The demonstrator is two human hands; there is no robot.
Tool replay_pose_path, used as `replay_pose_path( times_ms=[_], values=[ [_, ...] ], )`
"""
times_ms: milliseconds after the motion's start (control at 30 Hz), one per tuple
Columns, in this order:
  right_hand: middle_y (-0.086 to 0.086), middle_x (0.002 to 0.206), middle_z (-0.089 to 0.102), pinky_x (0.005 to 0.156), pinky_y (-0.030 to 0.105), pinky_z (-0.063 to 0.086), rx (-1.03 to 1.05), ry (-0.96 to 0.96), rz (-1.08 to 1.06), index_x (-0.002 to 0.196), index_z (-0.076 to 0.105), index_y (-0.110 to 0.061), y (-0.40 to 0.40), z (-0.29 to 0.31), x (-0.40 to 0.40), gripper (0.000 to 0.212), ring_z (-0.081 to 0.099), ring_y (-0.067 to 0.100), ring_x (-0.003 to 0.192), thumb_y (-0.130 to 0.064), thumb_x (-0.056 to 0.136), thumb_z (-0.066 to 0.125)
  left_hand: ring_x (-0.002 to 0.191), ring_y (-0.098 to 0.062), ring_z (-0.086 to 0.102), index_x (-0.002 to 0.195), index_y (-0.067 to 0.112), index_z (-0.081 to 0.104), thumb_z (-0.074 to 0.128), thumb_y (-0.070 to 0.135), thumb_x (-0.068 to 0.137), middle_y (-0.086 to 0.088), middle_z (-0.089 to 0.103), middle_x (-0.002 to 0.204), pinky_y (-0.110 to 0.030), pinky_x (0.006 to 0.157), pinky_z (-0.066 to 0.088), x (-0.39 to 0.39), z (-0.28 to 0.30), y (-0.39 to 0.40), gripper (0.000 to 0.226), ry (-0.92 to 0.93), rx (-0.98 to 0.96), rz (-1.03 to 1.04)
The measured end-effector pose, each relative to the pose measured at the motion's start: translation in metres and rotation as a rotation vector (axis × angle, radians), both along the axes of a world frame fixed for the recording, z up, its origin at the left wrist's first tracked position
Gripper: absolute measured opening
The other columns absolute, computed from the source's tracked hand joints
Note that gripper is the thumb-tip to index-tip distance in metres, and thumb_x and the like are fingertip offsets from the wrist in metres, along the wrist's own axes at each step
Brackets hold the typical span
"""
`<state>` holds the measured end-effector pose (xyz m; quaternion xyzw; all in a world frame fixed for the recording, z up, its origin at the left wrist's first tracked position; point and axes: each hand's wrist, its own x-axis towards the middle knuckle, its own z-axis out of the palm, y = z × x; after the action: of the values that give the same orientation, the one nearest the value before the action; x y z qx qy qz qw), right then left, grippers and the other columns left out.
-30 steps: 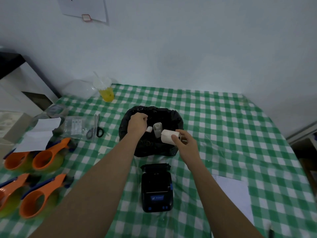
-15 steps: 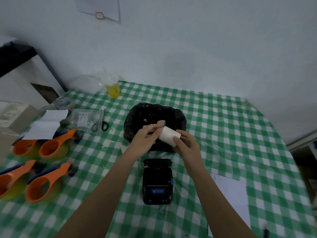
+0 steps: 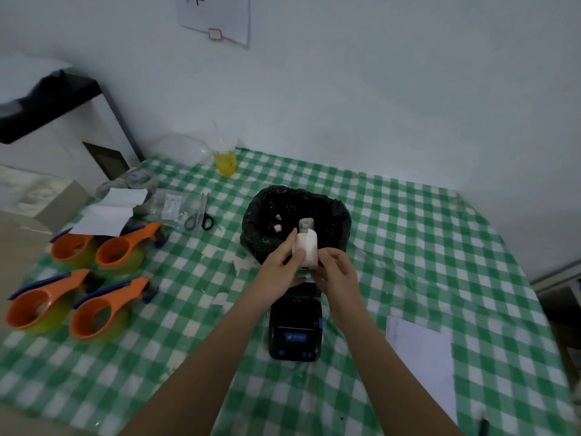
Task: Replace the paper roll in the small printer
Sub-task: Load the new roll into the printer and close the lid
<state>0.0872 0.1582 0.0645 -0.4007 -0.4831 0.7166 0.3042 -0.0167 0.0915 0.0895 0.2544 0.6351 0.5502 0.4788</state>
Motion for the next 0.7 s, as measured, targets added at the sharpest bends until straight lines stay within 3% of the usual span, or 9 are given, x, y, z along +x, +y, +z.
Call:
replay_pose_path(
  times_ms=[200, 333, 467, 600, 700],
  values=[
    [0.002, 0.082, 0.067, 0.076, 0.032, 0.053, 0.156, -0.102, -0.012, 0.084, 0.062, -0.012, -0.002, -0.001, 0.006, 0.006, 0.065, 0.014, 0.077, -0.017, 0.084, 0.066, 0.116, -0.016, 0.052, 0.143, 0.035, 0.029, 0.046, 0.031, 0.096, 0.008, 0.044, 0.126, -0.039, 0.103, 0.048, -0.002, 0.009, -0.005, 0.050, -0.038, 0.002, -0.035],
    [0.004, 0.082, 0.065, 0.076, 0.036, 0.056, 0.144, -0.119, 0.061, 0.091, 0.056, -0.012, -0.003, 0.006, 0.009, 0.014, 0.064, 0.019, 0.078, -0.014, 0.083, 0.067, 0.113, -0.015, 0.057, 0.142, 0.039, 0.027, 0.060, 0.025, 0.089, 0.009, 0.046, 0.127, -0.041, 0.104, 0.048, -0.007, 0.008, -0.012, 0.064, 0.109, -0.019, -0.152],
    [0.006, 0.086, 0.066, 0.070, 0.026, 0.058, 0.077, -0.145, 0.192, 0.094, 0.050, -0.015, 0.003, 0.014, 0.018, 0.022, 0.067, 0.020, 0.082, -0.015, 0.082, 0.069, 0.119, -0.013, 0.051, 0.144, 0.033, 0.027, 0.059, 0.015, 0.090, 0.008, 0.043, 0.139, -0.037, 0.106, 0.045, -0.014, 0.009, -0.019, 0.065, 0.226, -0.023, -0.258],
    [0.001, 0.100, 0.065, 0.080, 0.030, 0.056, 0.263, -0.248, 0.280, 0.107, 0.060, -0.020, 0.010, 0.015, 0.024, 0.022, 0.064, 0.018, 0.093, -0.024, 0.086, 0.064, 0.118, -0.015, 0.053, 0.142, 0.036, 0.031, 0.061, 0.015, 0.089, 0.005, 0.043, 0.143, -0.036, 0.103, 0.047, -0.018, 0.007, -0.020, 0.064, 0.350, -0.090, -0.364],
    [-0.004, 0.099, 0.069, 0.080, 0.025, 0.052, 0.354, -0.305, 0.390, 0.097, 0.068, -0.024, 0.012, 0.017, 0.028, 0.012, 0.063, 0.012, 0.091, -0.025, 0.086, 0.064, 0.117, -0.011, 0.048, 0.143, 0.033, 0.029, 0.061, 0.016, 0.088, 0.004, 0.037, 0.147, -0.030, 0.099, 0.046, -0.016, 0.005, -0.022, 0.067, 0.443, -0.114, -0.415]
  ],
)
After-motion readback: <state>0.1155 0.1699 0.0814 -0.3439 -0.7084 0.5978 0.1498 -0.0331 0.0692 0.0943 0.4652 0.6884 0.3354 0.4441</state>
